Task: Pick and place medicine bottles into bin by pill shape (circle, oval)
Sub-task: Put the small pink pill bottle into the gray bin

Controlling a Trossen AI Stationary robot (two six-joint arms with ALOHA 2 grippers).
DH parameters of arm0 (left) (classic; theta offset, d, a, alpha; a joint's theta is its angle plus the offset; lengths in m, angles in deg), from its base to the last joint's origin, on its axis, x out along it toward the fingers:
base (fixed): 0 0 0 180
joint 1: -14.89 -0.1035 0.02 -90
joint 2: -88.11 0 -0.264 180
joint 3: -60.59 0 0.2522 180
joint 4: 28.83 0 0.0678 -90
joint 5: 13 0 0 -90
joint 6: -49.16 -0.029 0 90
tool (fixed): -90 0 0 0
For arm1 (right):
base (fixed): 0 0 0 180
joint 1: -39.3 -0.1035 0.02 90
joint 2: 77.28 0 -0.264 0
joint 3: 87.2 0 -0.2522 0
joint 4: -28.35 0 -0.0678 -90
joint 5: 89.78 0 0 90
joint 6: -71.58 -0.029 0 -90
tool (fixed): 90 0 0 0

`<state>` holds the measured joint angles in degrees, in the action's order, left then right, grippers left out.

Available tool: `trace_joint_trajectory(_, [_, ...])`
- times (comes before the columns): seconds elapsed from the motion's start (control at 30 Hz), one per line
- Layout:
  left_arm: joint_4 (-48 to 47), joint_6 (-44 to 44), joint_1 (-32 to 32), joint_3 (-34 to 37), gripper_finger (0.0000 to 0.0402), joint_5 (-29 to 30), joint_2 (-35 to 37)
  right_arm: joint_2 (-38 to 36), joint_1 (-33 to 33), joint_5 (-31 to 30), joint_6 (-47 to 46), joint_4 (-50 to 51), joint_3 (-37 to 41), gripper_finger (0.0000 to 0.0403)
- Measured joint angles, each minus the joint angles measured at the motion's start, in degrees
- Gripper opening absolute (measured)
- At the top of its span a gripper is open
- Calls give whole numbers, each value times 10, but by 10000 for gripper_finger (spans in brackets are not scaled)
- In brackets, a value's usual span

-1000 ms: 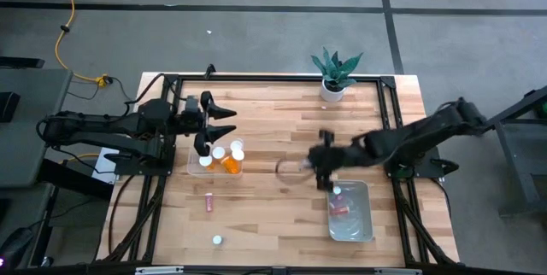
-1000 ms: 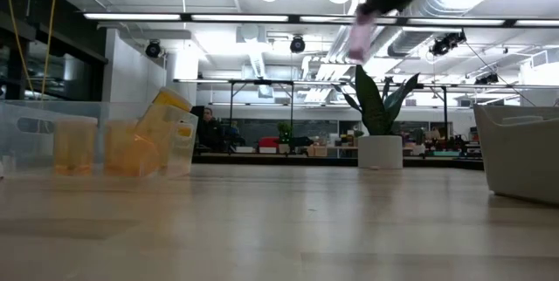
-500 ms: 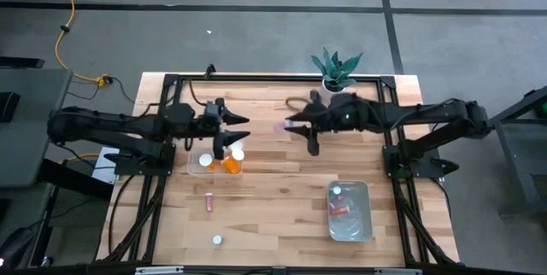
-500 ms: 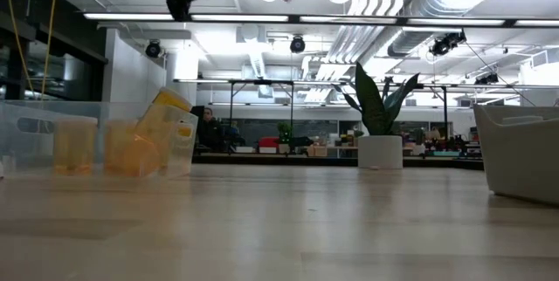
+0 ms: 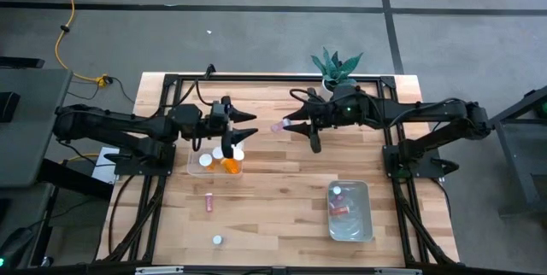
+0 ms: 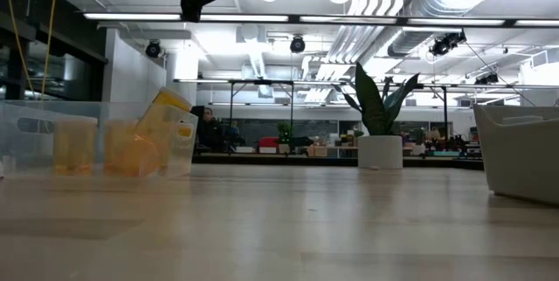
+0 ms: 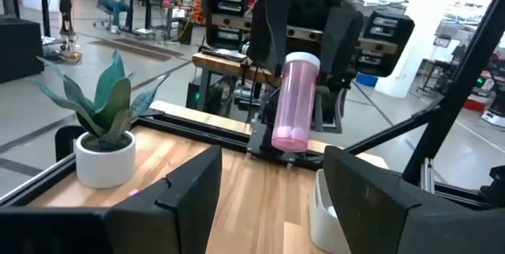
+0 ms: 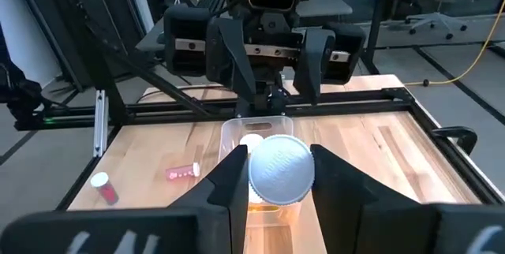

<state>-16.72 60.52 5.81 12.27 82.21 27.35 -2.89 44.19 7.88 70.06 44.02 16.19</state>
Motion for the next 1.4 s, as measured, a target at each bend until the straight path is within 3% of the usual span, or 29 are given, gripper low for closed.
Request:
trace_joint_trajectory(0.13, [1,0,0,0,210,-1,0,-17,-2,42,-44,55,0,95])
trace_joint_trajectory(0.27, [1,0,0,0,210,-6,1,-46,-34,101,-126,239,-1,95])
trace_joint_trajectory(0.43, [1,0,0,0,210,-6,1,-53,-157,105,-241,477,-1,95])
trace_joint_trajectory(0.53, [1,-7,0,0,210,-6,1,-42,-255,52,-311,545,-1,95])
trace_joint_trajectory(0.67, [9,-15,0,0,210,-6,1,-20,-359,-30,-394,559,-1,95])
trace_joint_trajectory(0.8, [11,-15,0,0,210,-6,1,10,-409,-89,-458,556,20,95])
trace_joint_trajectory(1.0, [11,-11,0,0,210,-6,1,-5,-420,-90,-540,459,141,95])
trace_joint_trajectory(1.1, [11,-11,0,0,210,-5,1,-21,-419,-92,-540,389,166,95])
trace_joint_trajectory(1.2, [11,-11,0,0,210,-5,1,-21,-419,-90,-540,383,178,97])
trace_joint_trajectory(1.4, [10,-11,0,0,210,-5,1,-21,-406,-85,-549,390,187,159])
